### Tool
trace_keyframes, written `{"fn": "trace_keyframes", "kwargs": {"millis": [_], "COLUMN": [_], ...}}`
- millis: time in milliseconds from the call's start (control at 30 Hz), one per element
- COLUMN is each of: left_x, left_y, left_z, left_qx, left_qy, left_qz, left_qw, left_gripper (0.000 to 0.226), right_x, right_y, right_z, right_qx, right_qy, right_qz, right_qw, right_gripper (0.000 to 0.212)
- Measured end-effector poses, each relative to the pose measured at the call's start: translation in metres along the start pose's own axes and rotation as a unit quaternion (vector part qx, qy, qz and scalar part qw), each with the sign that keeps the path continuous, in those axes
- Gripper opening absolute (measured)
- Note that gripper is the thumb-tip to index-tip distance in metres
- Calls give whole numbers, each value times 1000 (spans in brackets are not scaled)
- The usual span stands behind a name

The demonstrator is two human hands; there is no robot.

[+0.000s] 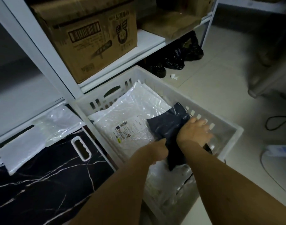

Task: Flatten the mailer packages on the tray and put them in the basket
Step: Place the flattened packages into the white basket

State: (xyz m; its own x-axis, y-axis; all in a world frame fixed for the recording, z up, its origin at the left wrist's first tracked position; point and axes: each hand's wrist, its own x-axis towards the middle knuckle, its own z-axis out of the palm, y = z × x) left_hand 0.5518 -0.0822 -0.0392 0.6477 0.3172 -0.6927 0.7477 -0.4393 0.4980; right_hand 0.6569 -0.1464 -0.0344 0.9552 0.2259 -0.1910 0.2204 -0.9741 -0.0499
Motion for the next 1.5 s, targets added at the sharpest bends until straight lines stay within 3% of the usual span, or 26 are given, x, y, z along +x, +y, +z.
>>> {"fn": "trace_keyframes", "kwargs": {"millis": [33,67,133,300,433,633,833,1000,1200,1400,1500], "left_x": [0,-1,1,4,14,29,27,15,-22,-72,-104], "left_y": [1,1,4,-13,-22,-25,-17,-9,-10,-7,-12], "left_z": [2,2,1,-4,0,10,9,3,-15,-47,-70], "left_qx": [13,48,76,162,207,215,213,202,196,220,219], "left_qy": [-24,-6,10,155,119,37,15,17,92,126,172], "left_qz": [-15,20,23,-17,10,-20,-18,-21,18,36,43], "left_qw": [1000,999,997,974,971,976,977,979,976,967,960], "left_gripper": [42,38,33,36,51,66,60,63,47,43,40], "right_x": [-3,-8,-13,-13,-9,0,7,2,-17,-42,-58], "right_y": [-3,-6,-13,-12,-11,-14,-15,-9,-11,-33,-52], "right_z": [6,13,24,56,77,98,102,84,43,-13,-38], "right_qx": [22,38,81,53,16,-10,-25,7,-7,-11,-3], "right_qy": [5,-9,-90,-190,-215,-245,-282,-258,-96,-98,-93], "right_qz": [-43,-89,-127,-101,-108,-102,-100,-111,-160,-233,-273], "right_qw": [999,995,984,975,970,964,954,960,982,967,958], "right_gripper": [47,48,54,66,68,73,83,76,55,25,24]}}
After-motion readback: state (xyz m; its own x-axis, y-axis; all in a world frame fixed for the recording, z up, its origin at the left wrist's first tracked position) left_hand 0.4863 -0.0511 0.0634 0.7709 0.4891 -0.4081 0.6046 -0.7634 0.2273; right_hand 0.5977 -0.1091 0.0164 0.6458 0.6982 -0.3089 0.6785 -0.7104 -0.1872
